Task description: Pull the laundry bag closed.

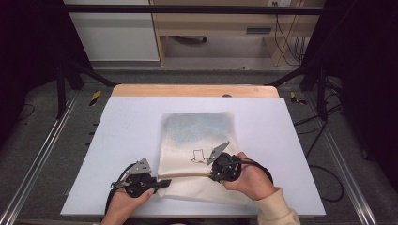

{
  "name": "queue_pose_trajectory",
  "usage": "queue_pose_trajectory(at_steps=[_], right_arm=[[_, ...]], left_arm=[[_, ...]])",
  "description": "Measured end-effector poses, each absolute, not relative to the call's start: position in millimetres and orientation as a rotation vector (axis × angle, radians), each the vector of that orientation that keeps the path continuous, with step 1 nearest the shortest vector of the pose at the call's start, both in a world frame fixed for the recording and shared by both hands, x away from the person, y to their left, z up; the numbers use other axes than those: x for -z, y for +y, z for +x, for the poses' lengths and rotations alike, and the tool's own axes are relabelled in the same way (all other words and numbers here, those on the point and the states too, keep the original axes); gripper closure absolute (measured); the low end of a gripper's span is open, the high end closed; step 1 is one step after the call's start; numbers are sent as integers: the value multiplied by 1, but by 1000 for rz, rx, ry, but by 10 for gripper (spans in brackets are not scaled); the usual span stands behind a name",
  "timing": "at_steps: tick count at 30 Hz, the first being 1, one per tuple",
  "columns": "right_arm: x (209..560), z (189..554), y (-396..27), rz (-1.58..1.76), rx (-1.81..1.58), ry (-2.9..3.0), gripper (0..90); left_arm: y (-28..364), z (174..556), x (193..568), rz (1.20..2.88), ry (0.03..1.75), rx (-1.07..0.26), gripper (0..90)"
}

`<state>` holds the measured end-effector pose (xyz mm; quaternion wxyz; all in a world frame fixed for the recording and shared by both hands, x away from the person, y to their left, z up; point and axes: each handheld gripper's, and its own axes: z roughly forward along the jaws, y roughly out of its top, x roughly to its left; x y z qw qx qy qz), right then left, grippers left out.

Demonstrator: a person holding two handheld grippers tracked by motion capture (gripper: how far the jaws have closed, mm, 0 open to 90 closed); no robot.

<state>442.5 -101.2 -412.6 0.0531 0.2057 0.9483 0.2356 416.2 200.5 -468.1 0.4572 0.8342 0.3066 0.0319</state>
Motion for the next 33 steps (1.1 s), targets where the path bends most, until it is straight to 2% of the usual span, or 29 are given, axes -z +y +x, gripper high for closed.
queue_pose_trajectory(at_steps=[33], right_arm=[[415, 432, -144, 750, -724, 2830, 820]], left_arm=[[202, 417, 467, 2054, 759, -90, 850]])
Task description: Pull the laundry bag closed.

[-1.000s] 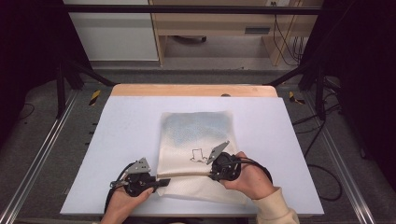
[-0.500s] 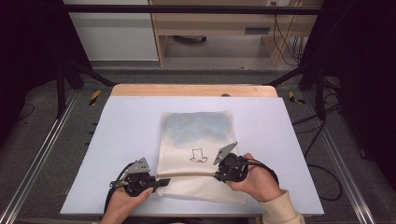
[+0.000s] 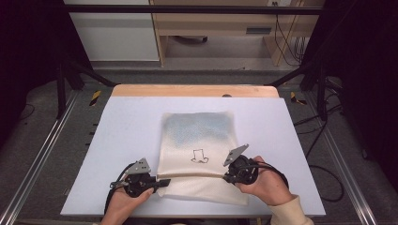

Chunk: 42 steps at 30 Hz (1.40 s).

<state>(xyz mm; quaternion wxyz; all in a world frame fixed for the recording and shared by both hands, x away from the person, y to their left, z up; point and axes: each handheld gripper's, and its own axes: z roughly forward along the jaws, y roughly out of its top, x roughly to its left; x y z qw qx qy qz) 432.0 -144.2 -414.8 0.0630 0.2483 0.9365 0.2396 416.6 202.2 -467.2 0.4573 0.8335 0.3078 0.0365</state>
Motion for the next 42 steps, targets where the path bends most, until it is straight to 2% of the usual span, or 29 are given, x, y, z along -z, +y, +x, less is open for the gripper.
queue_pose_trajectory(at_steps=[42], right_arm=[[442, 423, -191, 935, -701, 2812, 820]], left_arm=[[210, 418, 464, 2044, 786, -117, 850]])
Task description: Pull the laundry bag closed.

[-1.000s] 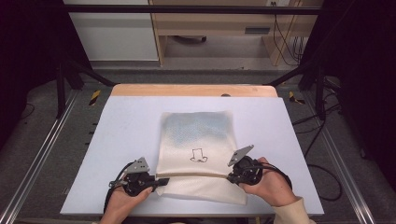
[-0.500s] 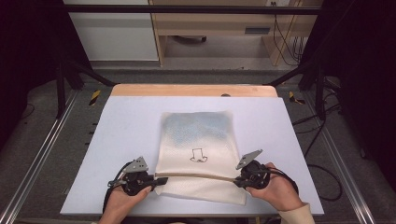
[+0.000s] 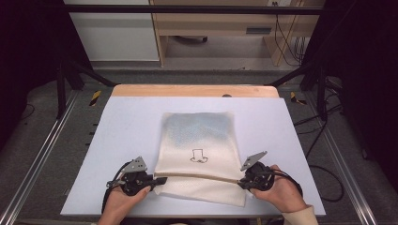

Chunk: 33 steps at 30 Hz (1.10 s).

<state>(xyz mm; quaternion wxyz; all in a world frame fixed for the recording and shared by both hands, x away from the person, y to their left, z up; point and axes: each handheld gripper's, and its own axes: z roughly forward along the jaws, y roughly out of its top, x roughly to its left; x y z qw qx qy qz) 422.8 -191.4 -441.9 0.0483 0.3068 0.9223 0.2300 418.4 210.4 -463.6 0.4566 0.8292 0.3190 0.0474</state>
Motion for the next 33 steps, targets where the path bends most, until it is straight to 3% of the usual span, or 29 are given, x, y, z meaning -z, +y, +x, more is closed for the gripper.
queue_pose_trajectory(at_steps=[18, 20, 23, 26, 29, 33], right_arm=[[442, 422, -195, 952, -720, 2803, 818], [442, 422, -194, 958, -726, 2803, 773], [443, 424, -193, 977, -730, 2756, 604], [439, 426, -189, 989, -777, 2709, 447], [436, 427, -184, 983, -833, 2642, 304], [432, 429, -180, 995, -878, 2574, 204]], left_arm=[[208, 416, 463, 2062, 783, -115, 819], [209, 414, 462, 2055, 798, -136, 734], [211, 411, 458, 2046, 846, -174, 487], [218, 407, 456, 2014, 880, -181, 327], [226, 405, 452, 1994, 907, -208, 236], [236, 404, 447, 1977, 960, -275, 137]])
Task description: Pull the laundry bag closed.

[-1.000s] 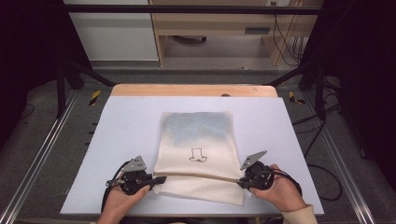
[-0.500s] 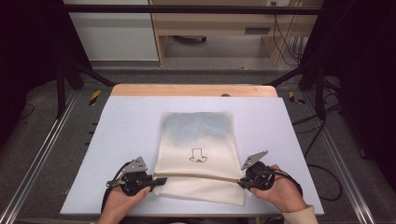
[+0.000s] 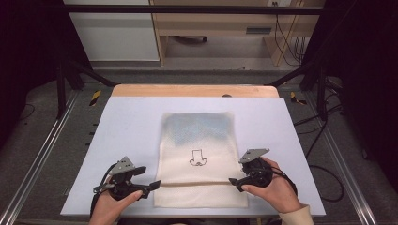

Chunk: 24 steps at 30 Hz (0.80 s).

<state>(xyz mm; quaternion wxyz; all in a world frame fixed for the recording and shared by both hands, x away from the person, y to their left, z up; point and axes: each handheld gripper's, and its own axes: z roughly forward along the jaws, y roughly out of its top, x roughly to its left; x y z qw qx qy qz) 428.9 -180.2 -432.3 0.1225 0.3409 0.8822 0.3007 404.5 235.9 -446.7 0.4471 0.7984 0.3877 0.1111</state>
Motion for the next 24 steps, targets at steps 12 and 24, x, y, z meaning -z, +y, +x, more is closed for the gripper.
queue_pose_trajectory(at_steps=[12, 24], right_arm=[[418, 436, -182, 1095, -995, 2389, 87], [402, 438, -199, 1160, -1014, 2262, 75]], left_arm=[[248, 406, 437, 1985, 1004, -420, 102], [275, 409, 426, 1959, 1059, -497, 99]])
